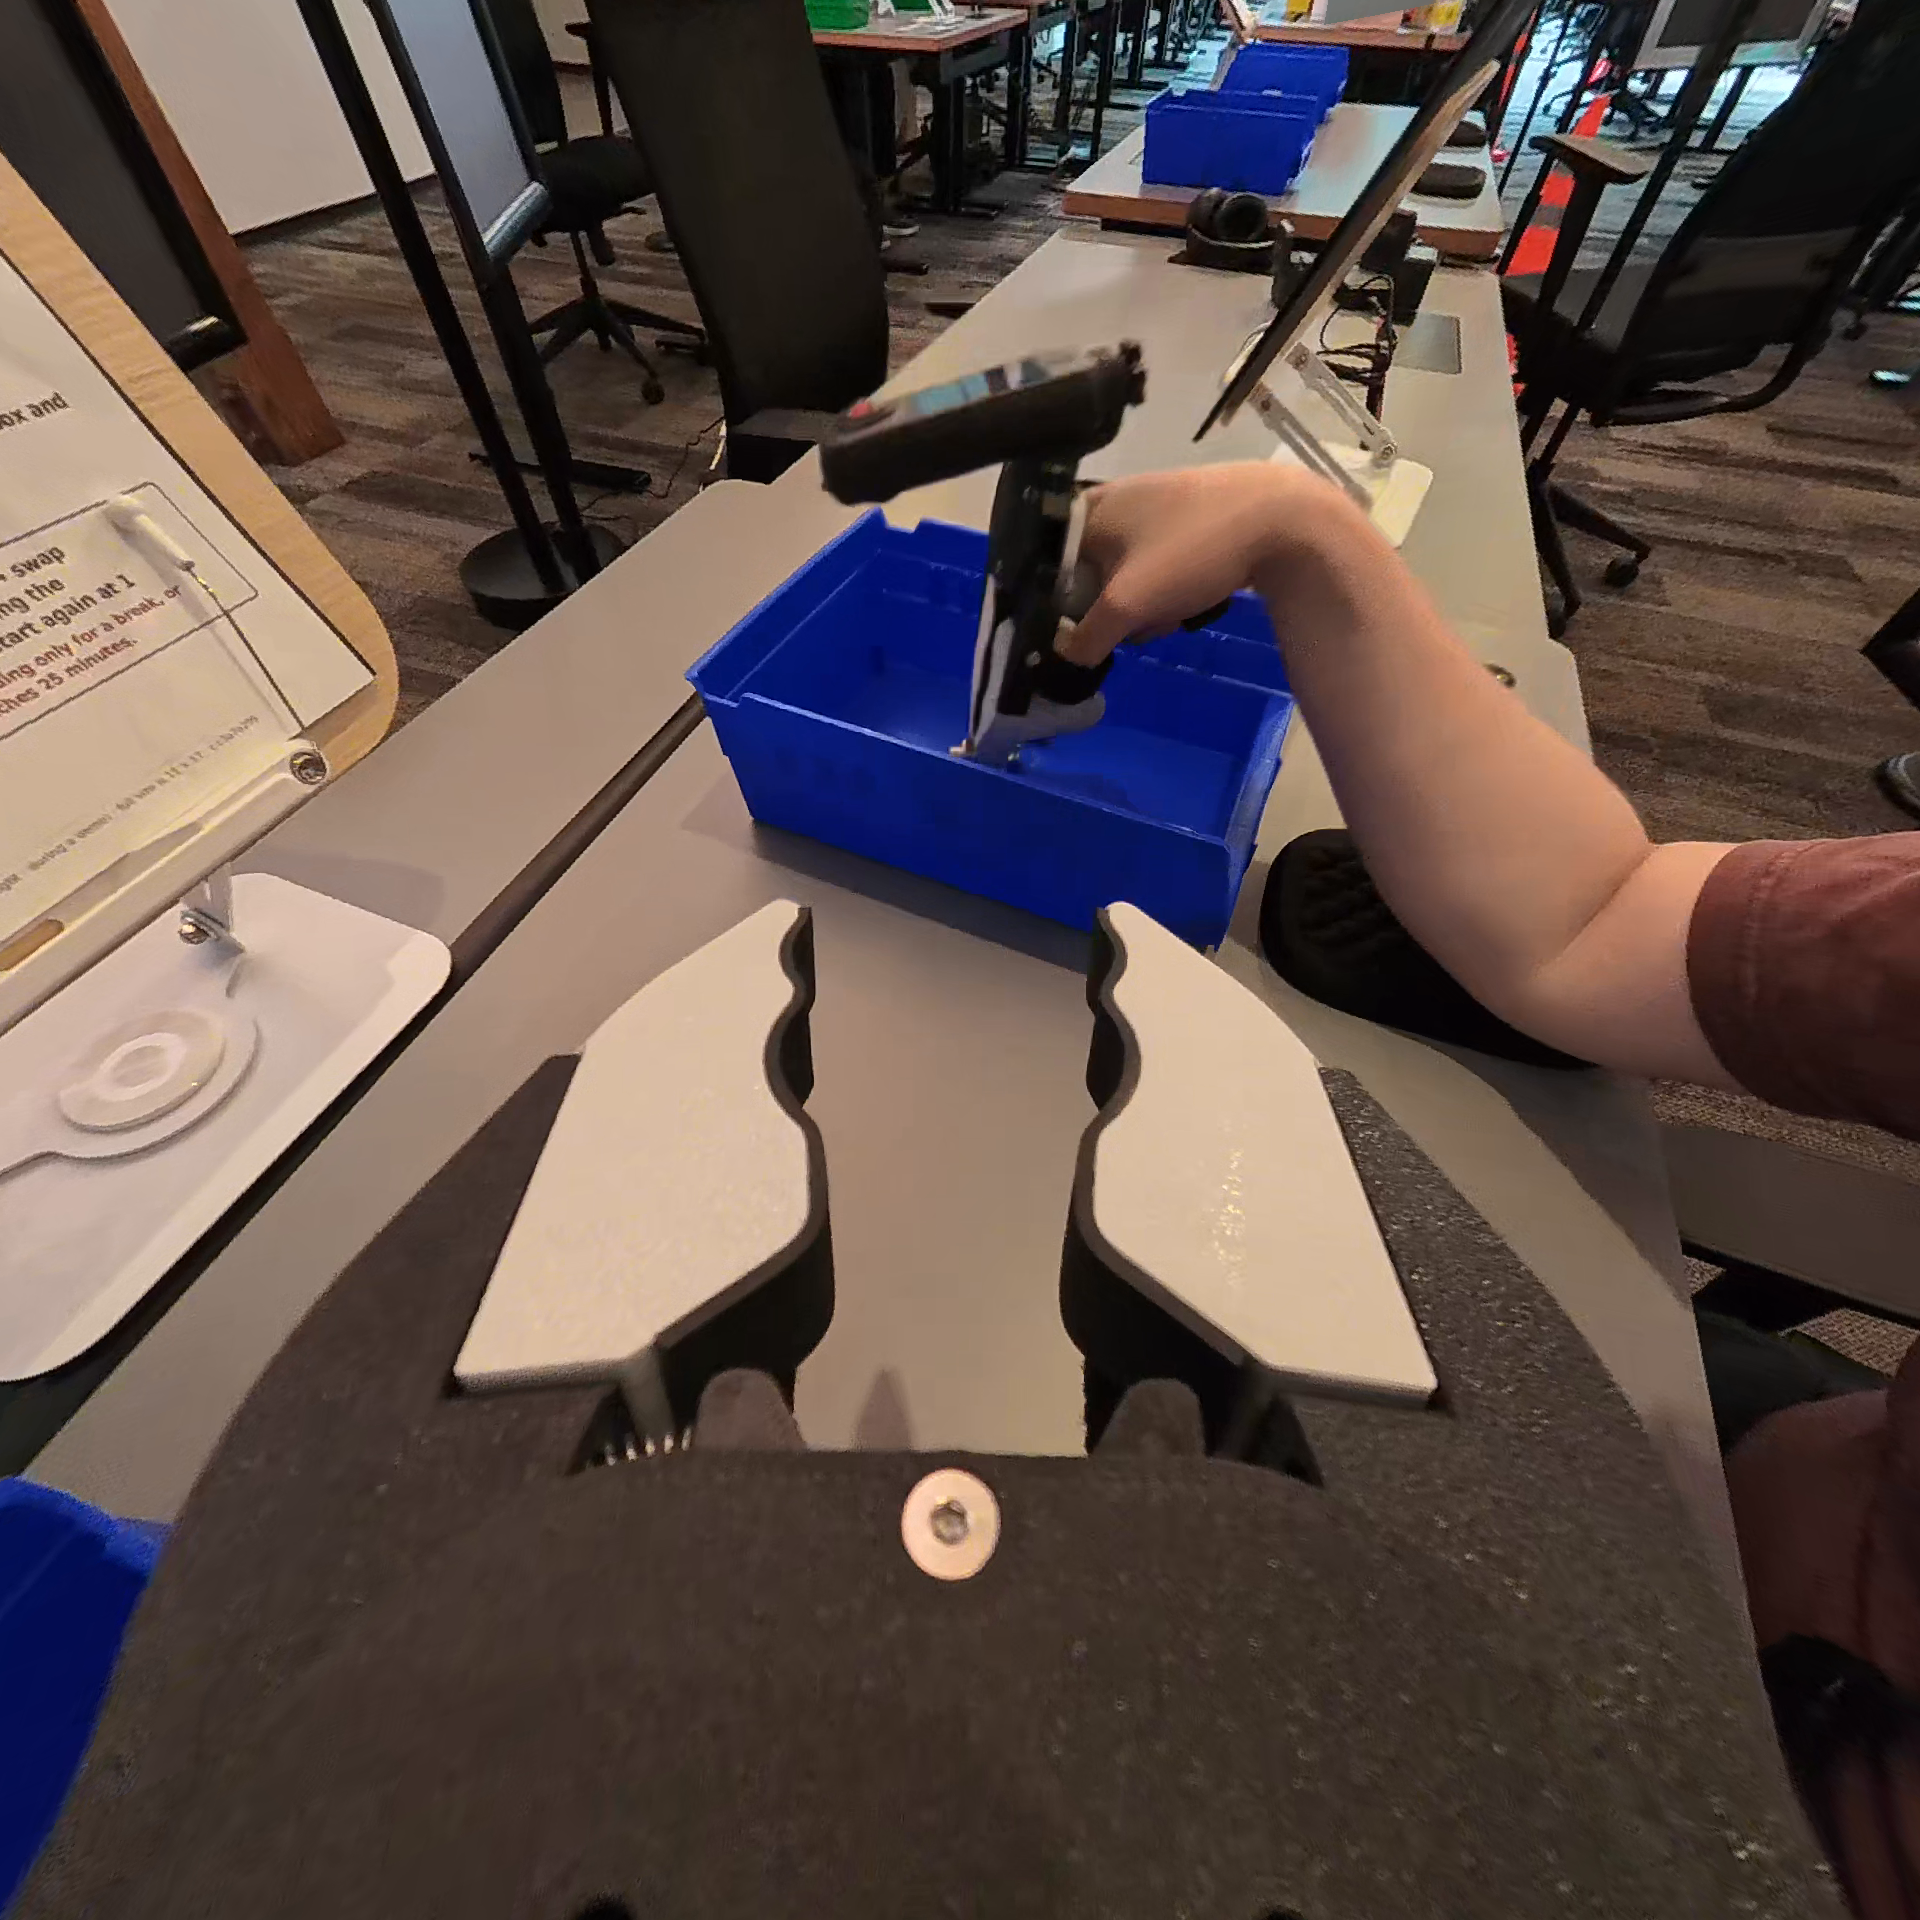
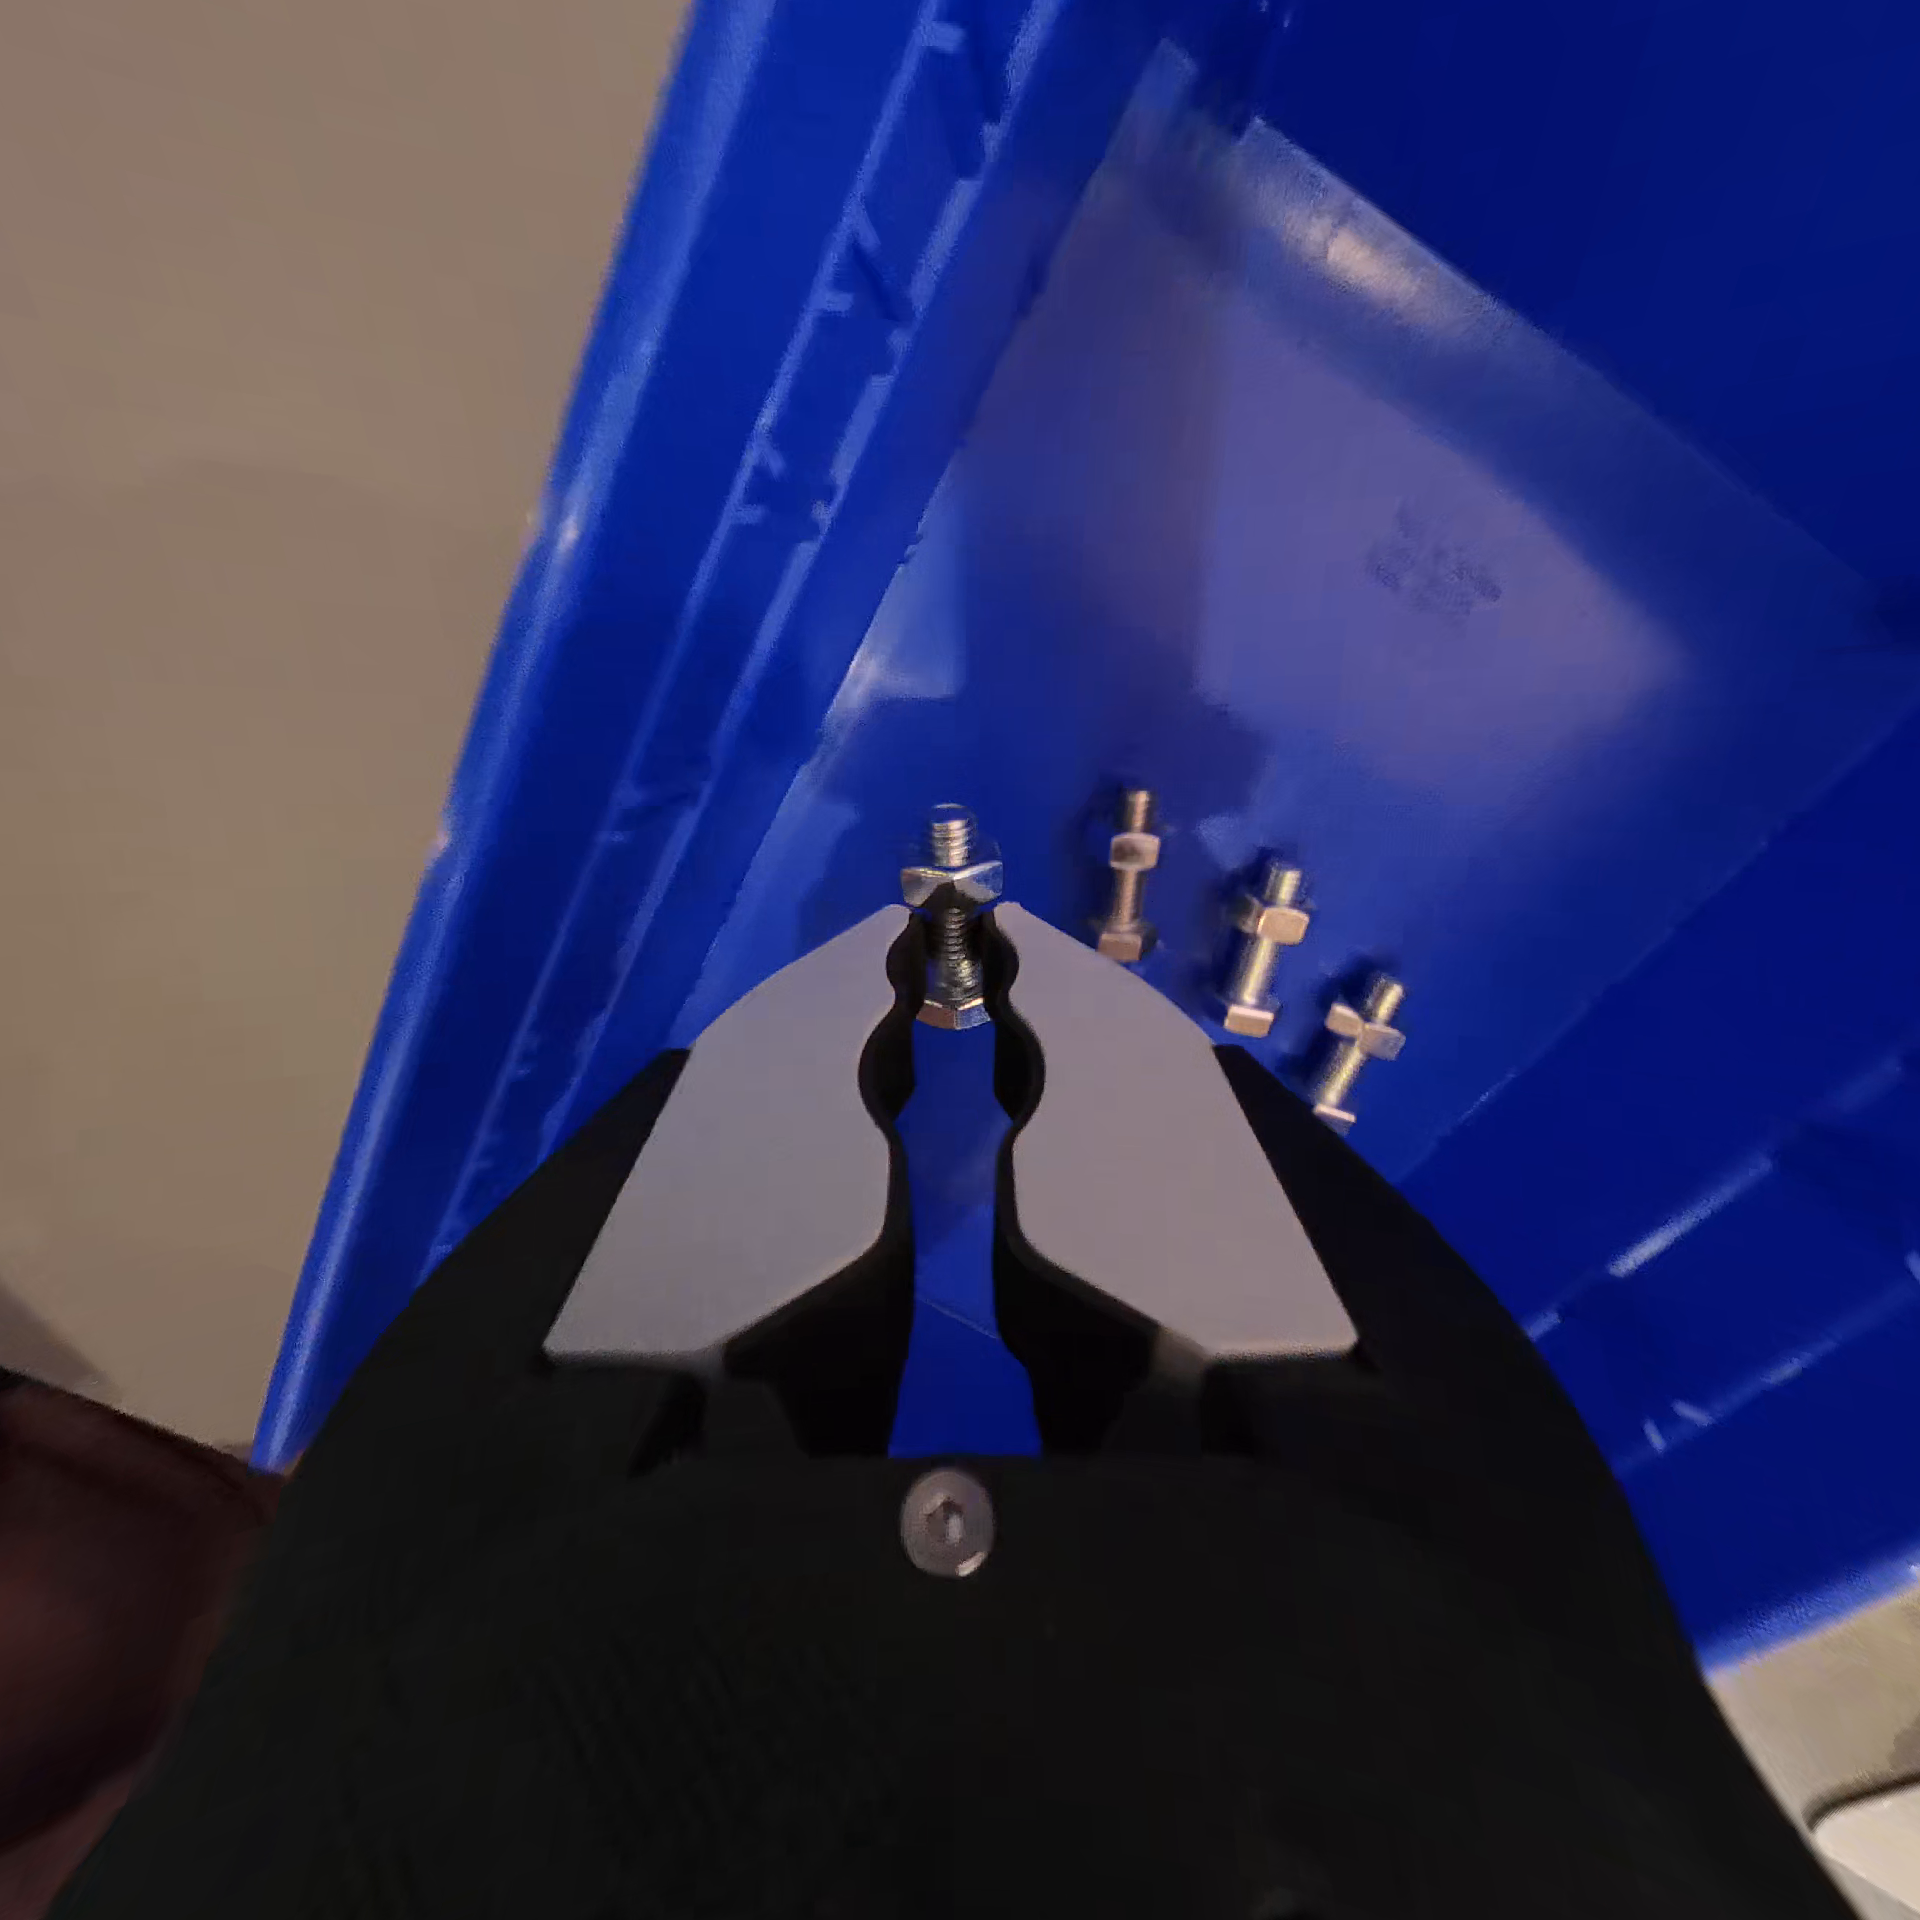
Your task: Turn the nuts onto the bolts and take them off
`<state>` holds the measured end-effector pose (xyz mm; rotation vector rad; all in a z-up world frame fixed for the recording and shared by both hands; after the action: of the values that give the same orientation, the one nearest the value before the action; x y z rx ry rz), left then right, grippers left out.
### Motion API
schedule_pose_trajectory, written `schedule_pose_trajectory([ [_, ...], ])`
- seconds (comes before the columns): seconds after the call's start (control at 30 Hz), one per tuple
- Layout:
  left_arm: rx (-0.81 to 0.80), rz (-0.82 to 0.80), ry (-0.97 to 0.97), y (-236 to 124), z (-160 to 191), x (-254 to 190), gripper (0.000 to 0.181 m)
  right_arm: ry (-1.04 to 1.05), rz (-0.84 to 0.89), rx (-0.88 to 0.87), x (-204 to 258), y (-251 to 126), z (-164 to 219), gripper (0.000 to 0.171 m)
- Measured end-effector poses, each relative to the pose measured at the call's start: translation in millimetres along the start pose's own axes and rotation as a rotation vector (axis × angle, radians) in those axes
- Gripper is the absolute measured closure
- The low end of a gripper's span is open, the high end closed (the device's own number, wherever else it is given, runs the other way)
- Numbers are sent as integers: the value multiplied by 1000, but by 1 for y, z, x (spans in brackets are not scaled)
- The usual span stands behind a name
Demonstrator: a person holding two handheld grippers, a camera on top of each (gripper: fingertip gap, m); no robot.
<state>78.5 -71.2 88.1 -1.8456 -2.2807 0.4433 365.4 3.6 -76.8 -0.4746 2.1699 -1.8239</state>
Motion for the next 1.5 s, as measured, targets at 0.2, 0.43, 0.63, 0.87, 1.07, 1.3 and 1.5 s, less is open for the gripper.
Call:
schedule_pose_trajectory([
  [0.2,12,-10,2,-1,2,2,132,40,16,132,-6,35,0,161],
  [0.43,5,-42,-27,-3,3,10,119,53,13,105,-14,36,-3,153],
  [0.63,2,-308,-2,-57,-2,42,109,49,-5,-293,-17,-52,-6,143],
  [0.87,294,-968,-206,-197,55,107,114,373,289,-343,-104,-83,64,120],
  [1.07,487,-951,-568,-236,128,125,113,474,209,-206,-125,-46,87,121],
  [1.3,678,-995,-677,-248,181,145,109,467,108,-17,-119,-5,89,144],
  [1.5,829,-892,-922,-255,229,128,110,464,21,-10,-114,1,89,163],
])
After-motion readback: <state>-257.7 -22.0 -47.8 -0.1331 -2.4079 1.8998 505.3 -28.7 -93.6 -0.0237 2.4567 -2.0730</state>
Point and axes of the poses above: each gripper's, where its closed fingertips meet, y out along the fingers, z out of its underside, x = y × z across the jaws, the point moved 4 cm from there along -y, back along the fingers, and after that the axes turned 6 degrees about z, right-handed, at the moved point
